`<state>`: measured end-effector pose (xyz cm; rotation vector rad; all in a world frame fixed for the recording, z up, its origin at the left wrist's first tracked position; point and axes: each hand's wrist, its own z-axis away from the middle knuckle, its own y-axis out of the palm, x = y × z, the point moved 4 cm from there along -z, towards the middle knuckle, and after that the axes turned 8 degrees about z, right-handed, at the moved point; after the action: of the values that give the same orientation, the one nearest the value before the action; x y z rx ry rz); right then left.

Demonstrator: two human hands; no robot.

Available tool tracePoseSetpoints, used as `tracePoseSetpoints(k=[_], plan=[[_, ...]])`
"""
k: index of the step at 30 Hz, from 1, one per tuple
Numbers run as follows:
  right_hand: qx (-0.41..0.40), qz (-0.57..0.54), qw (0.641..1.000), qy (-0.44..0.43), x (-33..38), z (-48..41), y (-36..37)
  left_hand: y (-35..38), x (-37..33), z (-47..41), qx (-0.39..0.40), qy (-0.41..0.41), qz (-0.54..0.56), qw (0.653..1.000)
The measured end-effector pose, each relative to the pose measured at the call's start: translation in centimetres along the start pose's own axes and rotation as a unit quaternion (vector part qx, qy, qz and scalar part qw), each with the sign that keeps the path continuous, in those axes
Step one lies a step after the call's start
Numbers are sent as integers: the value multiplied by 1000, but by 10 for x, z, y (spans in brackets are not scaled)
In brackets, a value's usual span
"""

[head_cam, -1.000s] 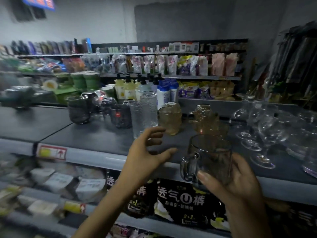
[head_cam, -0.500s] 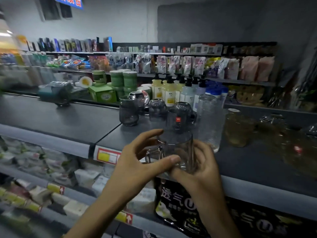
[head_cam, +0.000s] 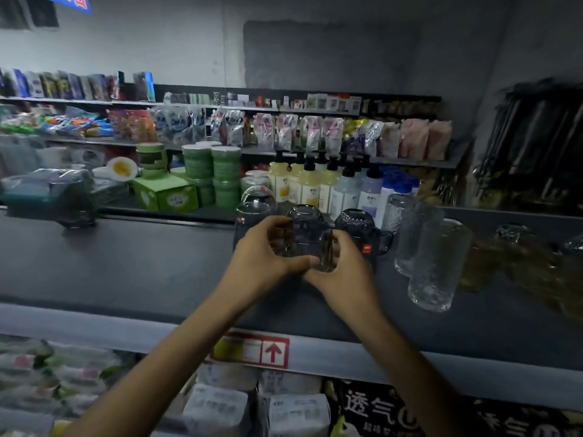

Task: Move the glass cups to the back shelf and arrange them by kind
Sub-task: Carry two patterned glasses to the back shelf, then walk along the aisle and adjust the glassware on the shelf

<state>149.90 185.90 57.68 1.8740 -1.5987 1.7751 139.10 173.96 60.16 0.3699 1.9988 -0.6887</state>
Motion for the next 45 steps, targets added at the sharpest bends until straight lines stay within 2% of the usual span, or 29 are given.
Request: tracePoseSetpoints(k=[8, 16, 31, 36, 40, 43, 45], plan=[[-17, 91, 995, 34, -5, -31, 12, 21, 12, -34, -31, -15, -30, 999], [10, 120, 991, 56, -3, -30, 17, 26, 18, -34, -57, -28, -70, 996], [-19, 152, 986, 73, 2, -17, 11, 28, 15, -19, -71, -33, -97, 992], [-36, 137, 990, 1, 6, 12, -6, 6, 3, 24, -118, 7, -103, 988], [-93, 126, 976, -150, 11, 92, -23, -22, -11, 125, -234, 70, -68, 967], [-30, 79, 971, -223, -6, 166, -13, -26, -2, 223, -294, 65, -84, 950], [56, 67, 968, -235, -30, 207, 10, -21, 25, 289, -305, -1, -127, 944]])
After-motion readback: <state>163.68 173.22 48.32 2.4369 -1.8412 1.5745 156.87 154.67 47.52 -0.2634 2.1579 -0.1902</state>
